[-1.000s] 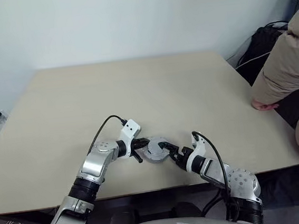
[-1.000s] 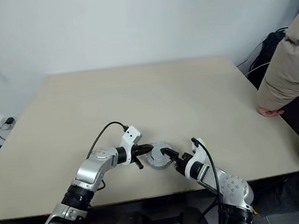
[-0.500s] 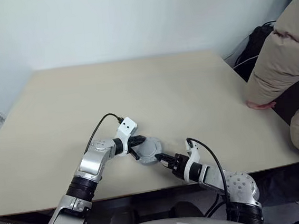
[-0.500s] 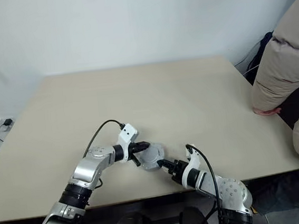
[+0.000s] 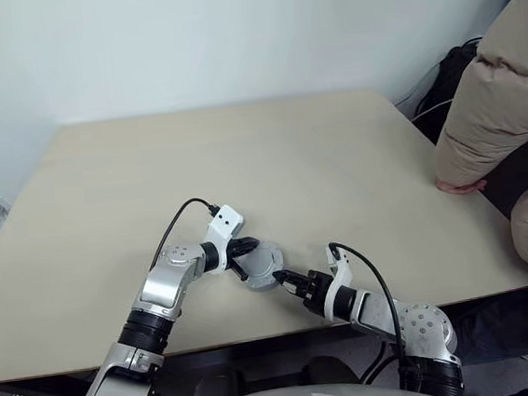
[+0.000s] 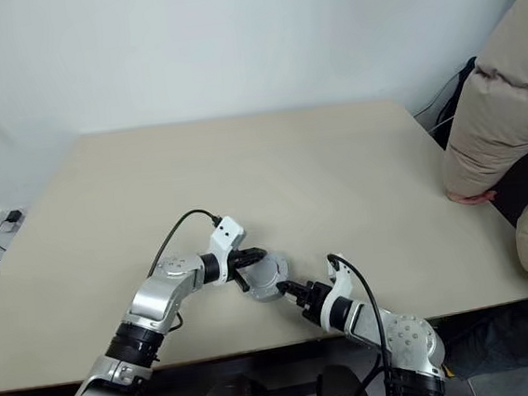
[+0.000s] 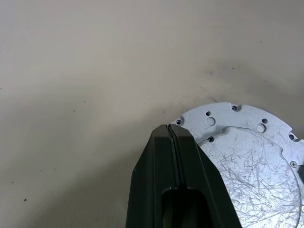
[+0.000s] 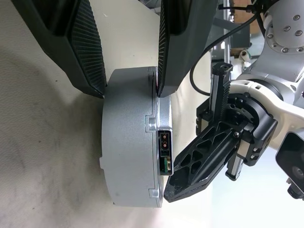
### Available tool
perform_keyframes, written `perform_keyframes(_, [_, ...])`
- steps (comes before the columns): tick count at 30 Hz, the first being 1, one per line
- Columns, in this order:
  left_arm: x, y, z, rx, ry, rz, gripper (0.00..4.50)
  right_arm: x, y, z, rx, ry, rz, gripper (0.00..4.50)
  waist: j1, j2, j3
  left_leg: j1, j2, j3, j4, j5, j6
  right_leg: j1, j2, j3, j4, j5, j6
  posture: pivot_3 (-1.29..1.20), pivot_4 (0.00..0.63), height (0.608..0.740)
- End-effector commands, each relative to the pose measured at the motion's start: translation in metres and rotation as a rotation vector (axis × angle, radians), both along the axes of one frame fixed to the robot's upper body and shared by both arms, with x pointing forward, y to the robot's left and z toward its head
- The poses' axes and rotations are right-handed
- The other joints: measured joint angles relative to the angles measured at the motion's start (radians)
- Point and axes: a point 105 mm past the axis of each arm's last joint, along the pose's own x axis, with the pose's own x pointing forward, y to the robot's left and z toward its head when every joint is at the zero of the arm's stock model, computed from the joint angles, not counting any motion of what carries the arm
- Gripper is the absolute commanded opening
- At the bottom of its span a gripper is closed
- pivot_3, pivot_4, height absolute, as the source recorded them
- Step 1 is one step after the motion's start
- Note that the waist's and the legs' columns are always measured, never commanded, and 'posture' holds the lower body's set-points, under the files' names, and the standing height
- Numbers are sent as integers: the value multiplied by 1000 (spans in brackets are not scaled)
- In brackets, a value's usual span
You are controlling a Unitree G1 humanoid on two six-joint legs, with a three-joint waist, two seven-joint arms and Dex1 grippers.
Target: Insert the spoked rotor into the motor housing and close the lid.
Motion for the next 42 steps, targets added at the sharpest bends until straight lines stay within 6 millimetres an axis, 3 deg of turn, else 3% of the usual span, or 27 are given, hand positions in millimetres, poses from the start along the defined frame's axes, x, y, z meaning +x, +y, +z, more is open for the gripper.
perform_keyframes(1, [-9, -15, -1, -22, 14, -64, 0, 9, 17, 17, 31, -69, 30, 1319, 0, 0, 0, 0, 0, 0, 0, 0, 0, 0, 0, 0, 0, 0, 0, 0, 0, 740])
perform_keyframes(13, [-11, -16, -2, -24, 18, -64, 0, 21, 17, 18, -1, -105, -21, 1319, 0, 0, 0, 0, 0, 0, 0, 0, 0, 0, 0, 0, 0, 0, 0, 0, 0, 740])
perform_keyframes(23, [-11, -15, -2, -22, 17, -61, 0, 24, 25, 19, 41, -112, -22, 4481, 0, 0, 0, -2, 0, 0, -1, 0, 0, -1, 0, 0, -1, 0, 0, 0, 0, 740])
perform_keyframes(42, [-13, -11, -5, -16, 23, -48, 0, 23, 20, 27, 71, -131, -32, 4481, 1, 1, 1, -2, 0, 0, -1, 0, 0, -2, 0, 0, -1, 0, 0, 0, 0, 740])
